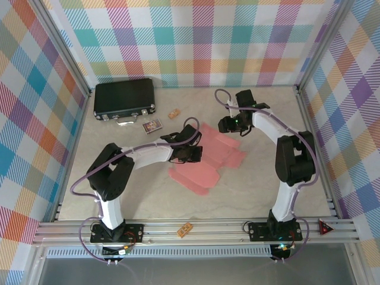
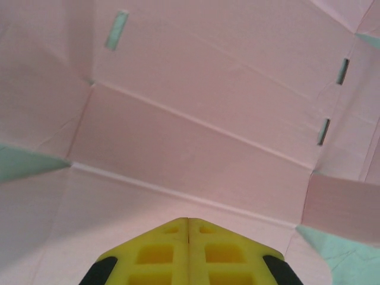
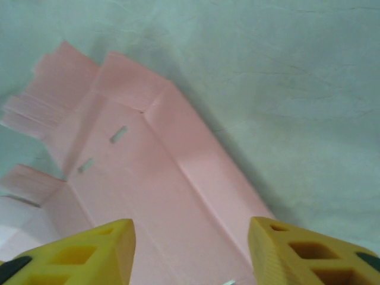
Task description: Fold the paper box
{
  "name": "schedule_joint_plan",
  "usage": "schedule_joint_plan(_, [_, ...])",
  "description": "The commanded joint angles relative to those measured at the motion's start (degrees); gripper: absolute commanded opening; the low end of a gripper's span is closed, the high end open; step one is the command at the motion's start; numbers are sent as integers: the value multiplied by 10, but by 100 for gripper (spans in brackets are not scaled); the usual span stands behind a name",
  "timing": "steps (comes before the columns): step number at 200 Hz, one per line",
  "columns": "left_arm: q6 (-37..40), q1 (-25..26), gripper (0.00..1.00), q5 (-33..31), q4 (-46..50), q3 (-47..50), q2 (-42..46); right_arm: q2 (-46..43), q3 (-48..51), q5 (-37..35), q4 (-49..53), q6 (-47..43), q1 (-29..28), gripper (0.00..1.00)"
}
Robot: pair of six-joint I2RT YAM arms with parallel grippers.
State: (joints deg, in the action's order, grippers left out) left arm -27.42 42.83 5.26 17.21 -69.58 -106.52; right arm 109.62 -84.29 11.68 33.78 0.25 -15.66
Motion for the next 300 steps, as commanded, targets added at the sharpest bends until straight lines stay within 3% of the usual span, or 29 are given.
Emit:
schedule_joint_plan(1, [-6, -6, 0, 24, -8, -26, -28, 43, -47, 19, 47, -97, 9, 56])
schedule_joint_plan(67, [-9, -8, 0, 29, -25, -35, -85, 84, -58, 30, 46, -152, 26, 59])
schedule_joint_plan(178, [-44, -6, 0, 15, -57, 45, -63, 176, -152, 92, 135, -182, 31, 56])
schedule_joint_plan(246, [-43, -6, 0, 19, -56, 41, -65, 154, -141, 127, 145, -225, 31, 43])
schedule_joint_plan(300, [-43, -7, 0, 19, -55, 39, -66, 130, -132, 122, 145, -244, 31, 39])
